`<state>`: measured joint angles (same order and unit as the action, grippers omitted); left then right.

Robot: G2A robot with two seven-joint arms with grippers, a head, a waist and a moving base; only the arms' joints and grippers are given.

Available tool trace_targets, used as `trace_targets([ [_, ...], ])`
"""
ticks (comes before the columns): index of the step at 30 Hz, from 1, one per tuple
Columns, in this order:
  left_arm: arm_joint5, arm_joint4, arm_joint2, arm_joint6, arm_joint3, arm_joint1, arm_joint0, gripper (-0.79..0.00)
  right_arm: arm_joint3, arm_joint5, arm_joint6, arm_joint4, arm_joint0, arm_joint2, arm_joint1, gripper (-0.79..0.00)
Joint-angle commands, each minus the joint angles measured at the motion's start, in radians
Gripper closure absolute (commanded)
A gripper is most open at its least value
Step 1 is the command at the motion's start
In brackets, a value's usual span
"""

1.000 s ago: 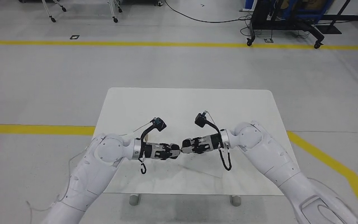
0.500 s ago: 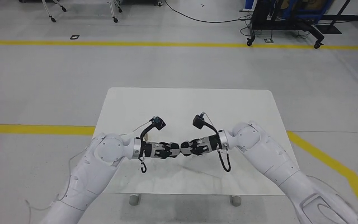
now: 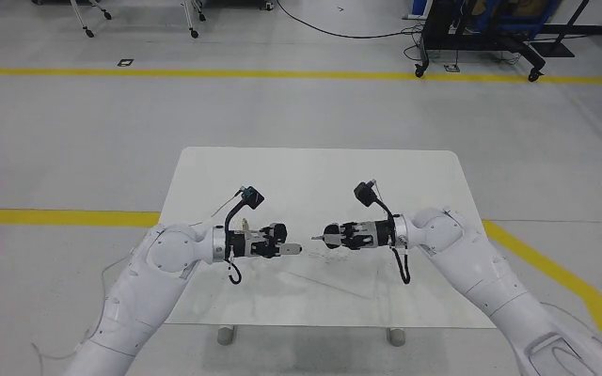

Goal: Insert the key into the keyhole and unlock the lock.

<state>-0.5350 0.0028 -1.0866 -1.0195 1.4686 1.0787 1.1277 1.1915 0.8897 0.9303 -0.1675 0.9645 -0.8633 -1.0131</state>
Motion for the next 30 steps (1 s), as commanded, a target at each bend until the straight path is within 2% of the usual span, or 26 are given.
trace_targets([
  [1, 0.002, -0.007, -0.006, 0.012, 0.001, -0.002, 0.004, -0.785, 0.005, 0.021, -0.021, -0.002, 0.021, -0.040, 0.021, 0.000],
  [6, 0.002, -0.007, -0.006, 0.012, 0.001, -0.002, 0.004, -0.785, 0.026, 0.092, -0.092, -0.045, 0.102, -0.171, 0.074, 0.000],
  [10, 0.002, -0.007, -0.006, 0.012, 0.001, -0.002, 0.004, -0.785, 0.026, 0.092, -0.092, -0.045, 0.102, -0.171, 0.074, 0.000],
  [13, 0.002, 0.067, 0.070, 0.018, 0.096, 0.009, 0.015, -0.785, 0.026, 0.092, -0.092, -0.045, 0.102, -0.171, 0.074, 0.000],
  [15, 0.035, 0.158, 0.089, 0.070, 0.162, 0.012, 0.019, -0.785, 0.026, 0.092, -0.092, -0.045, 0.102, -0.171, 0.074, 0.000],
  [19, 0.124, 0.305, 0.011, 0.178, 0.280, -0.004, 0.079, -0.785, 0.026, 0.092, -0.092, -0.045, 0.102, -0.171, 0.074, 0.000],
  [24, 0.248, 0.463, -0.158, 0.264, 0.396, -0.035, 0.200, -0.785, 0.026, 0.092, -0.092, -0.045, 0.102, -0.171, 0.074, 0.000],
  [27, 0.336, 0.565, -0.225, 0.301, 0.418, -0.046, 0.265, -0.785, 0.026, 0.092, -0.092, -0.045, 0.102, -0.171, 0.074, 0.000],
  [30, 0.437, 0.687, -0.223, 0.299, 0.408, -0.048, 0.280, -0.785, 0.026, 0.092, -0.092, -0.045, 0.102, -0.171, 0.074, 0.000],
])
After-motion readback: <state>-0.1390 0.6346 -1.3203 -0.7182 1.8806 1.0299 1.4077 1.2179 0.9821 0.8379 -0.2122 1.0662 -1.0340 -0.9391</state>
